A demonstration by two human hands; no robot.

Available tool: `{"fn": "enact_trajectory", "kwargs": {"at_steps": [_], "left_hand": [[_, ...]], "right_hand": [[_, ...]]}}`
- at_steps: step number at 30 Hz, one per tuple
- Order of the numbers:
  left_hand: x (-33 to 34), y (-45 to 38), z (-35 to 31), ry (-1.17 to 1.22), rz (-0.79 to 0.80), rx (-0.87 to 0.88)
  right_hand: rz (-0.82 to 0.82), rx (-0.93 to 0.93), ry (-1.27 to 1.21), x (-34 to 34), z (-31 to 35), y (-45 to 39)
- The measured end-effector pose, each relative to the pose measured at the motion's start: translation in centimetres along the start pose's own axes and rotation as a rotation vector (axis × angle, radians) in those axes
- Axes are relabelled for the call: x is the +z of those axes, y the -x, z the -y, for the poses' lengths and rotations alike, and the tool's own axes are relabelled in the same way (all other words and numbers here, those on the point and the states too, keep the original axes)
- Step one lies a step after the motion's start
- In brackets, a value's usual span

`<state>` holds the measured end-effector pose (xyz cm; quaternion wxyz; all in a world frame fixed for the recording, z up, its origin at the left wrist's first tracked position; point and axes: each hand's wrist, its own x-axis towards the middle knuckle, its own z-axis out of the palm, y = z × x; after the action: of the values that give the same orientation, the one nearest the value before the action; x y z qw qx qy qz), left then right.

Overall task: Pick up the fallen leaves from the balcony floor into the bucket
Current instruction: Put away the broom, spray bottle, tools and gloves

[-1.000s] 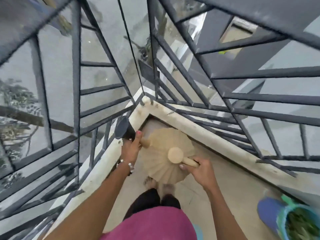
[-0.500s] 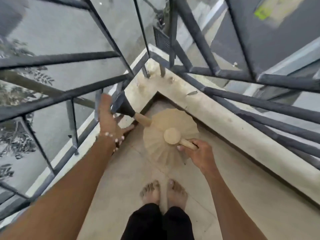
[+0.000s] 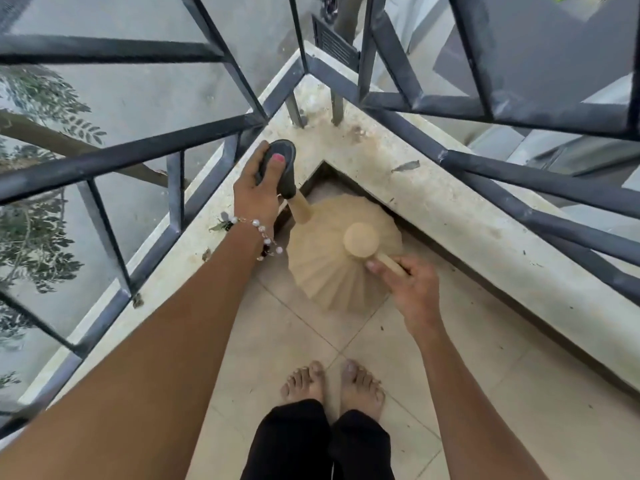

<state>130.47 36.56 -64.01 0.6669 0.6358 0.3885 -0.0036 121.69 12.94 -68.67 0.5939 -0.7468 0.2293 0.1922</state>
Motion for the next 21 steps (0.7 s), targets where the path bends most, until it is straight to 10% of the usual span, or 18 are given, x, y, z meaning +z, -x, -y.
{"fn": "enact_trajectory", "kwargs": {"at_steps": [10, 21], "left_hand": [[-2.9, -0.8, 1.8, 0.023, 0.228, -0.035], [-3.2, 1.8, -1.5, -0.518, 0.159, -0.029]], "right_hand": [[0.001, 0.054, -0.055, 2.2, -0.5, 1.6], [0.037, 0.035, 0.429, 1.7, 2.4, 2.2]]}}
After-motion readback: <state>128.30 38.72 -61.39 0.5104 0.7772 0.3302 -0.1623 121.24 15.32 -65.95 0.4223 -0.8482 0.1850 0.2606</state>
